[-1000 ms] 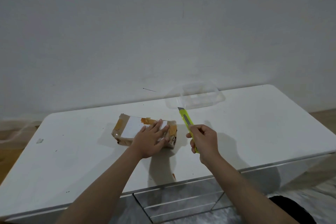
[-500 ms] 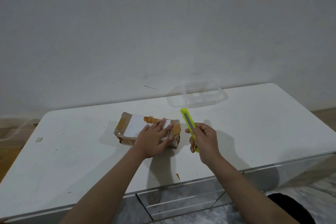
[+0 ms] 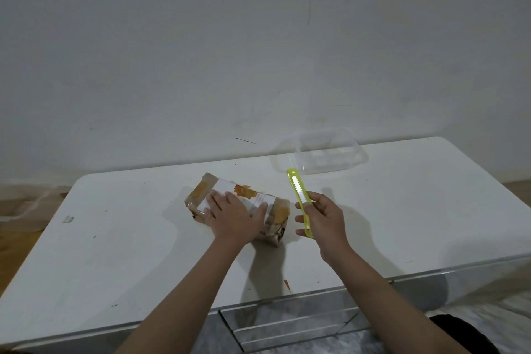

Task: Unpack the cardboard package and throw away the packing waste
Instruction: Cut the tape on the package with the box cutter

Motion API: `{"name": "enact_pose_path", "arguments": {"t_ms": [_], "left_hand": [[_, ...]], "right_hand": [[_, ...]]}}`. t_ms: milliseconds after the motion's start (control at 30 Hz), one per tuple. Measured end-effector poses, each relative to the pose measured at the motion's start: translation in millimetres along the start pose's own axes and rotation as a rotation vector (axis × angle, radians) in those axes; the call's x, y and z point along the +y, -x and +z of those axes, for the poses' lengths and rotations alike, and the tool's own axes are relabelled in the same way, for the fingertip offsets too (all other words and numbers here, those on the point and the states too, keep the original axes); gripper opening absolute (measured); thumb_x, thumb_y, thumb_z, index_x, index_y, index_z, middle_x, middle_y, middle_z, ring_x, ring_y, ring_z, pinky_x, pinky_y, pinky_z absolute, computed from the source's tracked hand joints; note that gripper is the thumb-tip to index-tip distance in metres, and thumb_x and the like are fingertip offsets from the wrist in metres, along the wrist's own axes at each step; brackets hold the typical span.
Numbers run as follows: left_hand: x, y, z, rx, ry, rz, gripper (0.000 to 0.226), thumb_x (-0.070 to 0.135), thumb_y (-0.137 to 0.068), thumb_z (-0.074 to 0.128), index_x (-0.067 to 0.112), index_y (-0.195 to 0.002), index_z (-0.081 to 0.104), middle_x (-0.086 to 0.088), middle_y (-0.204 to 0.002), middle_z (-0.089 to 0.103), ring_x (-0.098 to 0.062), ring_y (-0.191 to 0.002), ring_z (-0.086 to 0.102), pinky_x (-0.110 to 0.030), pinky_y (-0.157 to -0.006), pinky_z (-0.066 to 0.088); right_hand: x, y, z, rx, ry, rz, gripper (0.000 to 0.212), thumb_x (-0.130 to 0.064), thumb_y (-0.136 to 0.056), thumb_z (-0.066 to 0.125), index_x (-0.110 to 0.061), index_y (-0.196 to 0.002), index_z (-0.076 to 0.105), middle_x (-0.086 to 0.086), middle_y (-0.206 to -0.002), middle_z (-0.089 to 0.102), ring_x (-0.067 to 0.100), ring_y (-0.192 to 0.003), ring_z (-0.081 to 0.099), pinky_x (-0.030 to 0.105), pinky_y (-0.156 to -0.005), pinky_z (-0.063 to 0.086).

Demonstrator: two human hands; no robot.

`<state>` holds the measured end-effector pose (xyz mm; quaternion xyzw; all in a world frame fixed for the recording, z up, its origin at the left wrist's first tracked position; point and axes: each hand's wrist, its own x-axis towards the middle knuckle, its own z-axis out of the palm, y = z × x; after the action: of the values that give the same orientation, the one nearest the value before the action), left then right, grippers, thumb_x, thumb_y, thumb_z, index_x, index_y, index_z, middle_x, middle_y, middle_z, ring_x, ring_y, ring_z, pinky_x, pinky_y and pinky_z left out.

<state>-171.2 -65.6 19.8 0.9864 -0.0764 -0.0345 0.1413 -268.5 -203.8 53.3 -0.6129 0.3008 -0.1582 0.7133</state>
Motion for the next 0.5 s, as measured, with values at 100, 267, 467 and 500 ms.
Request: {"name": "enact_pose_path", "arguments": {"t_ms": [100,267,467,500], "left_hand": [[4.0,-1.1,2.1,-0.055,-0.075,-0.028,0.111,0.080,-0.077,0.033,-0.002,-0.147,0.009,-0.029,-0.155,0.000,-0.041,-0.144,-0.004,-0.055,-0.114,0.006],[-13.1,-15.8,-5.8,-0.185,-0.169,0.112,0.114,0.084,-0.075,0.028,0.003,-0.149,0.000,-0.026,-0.155,-0.010,-0.039,-0.144,-0.012,-0.054,-0.114,0.002],[-27.8,-19.9,-7.7,-0.181,-0.193,0.220,0.146,0.096,-0.036,-0.016,0.005,-0.149,0.002,-0.024,-0.156,-0.007,-0.038,-0.145,-0.008,-0.053,-0.115,0.005],[-29.4,-20.6,-6.5,-0.179,-0.191,0.227,0.146,0.095,-0.036,-0.018,0.006,-0.149,0.001,-0.023,-0.156,-0.008,-0.038,-0.145,-0.009,-0.052,-0.115,0.004]], "right_hand": [[1.9,-3.8,1.7,0.007,0.008,0.016,0.021,-0.015,-0.094,0.054,-0.024,-0.111,0.062,0.007,-0.088,0.063,0.019,-0.065,0.066,0.038,-0.059,0.060],[6.4,-31.1,2.5,0.015,0.059,0.108,0.024,-0.007,-0.090,0.055,-0.015,-0.113,0.053,0.007,-0.092,0.059,0.018,-0.072,0.063,0.039,-0.066,0.060],[13.6,-84.6,16.3,0.182,0.174,0.073,0.030,-0.013,-0.075,0.075,-0.009,-0.102,0.062,0.004,-0.089,0.064,0.019,-0.075,0.062,0.033,-0.073,0.054],[14.1,-92.6,20.8,0.213,0.211,0.044,0.028,-0.015,-0.074,0.076,-0.009,-0.098,0.063,0.004,-0.089,0.064,0.017,-0.073,0.061,0.024,-0.065,0.050]]}}
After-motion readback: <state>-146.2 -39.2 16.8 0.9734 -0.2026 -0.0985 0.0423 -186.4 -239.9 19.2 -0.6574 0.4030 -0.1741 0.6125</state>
